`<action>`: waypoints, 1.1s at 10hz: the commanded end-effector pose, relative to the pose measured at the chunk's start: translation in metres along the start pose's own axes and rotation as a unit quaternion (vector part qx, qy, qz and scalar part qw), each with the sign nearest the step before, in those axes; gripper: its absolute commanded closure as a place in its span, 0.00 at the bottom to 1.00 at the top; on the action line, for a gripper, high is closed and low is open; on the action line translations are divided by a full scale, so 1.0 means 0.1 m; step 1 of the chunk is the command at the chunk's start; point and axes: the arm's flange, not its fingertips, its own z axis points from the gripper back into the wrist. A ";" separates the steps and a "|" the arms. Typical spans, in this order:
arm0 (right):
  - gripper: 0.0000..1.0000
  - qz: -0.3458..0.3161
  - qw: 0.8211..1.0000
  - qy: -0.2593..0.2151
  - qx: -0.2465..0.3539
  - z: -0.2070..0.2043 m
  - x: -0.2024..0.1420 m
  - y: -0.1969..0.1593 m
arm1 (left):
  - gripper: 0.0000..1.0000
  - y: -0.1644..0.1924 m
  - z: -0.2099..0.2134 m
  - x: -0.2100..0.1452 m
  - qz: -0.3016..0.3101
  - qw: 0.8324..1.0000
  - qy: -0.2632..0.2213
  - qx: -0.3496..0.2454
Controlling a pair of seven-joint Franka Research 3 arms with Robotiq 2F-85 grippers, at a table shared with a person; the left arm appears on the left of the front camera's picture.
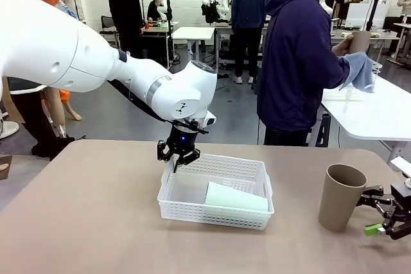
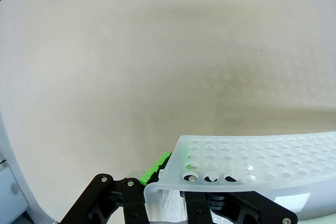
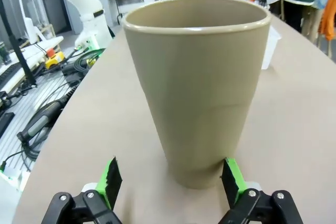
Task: Clean and organize the cups into the basket.
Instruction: Pick up the Reusable plastic cup from the right side of the table and stack it inside the Organizing basket in the center of the table.
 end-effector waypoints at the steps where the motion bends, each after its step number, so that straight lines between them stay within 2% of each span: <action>1: 0.00 -0.004 1.000 -0.017 -0.001 -0.10 -0.01 -0.10 | 1.00 0.02 -0.01 -0.01 -0.002 1.000 -0.003 0.006; 11: 0.00 0.007 0.998 -0.054 0.006 -0.59 0.08 -0.44 | 1.00 0.02 -0.01 -0.01 -0.002 1.000 -0.003 0.006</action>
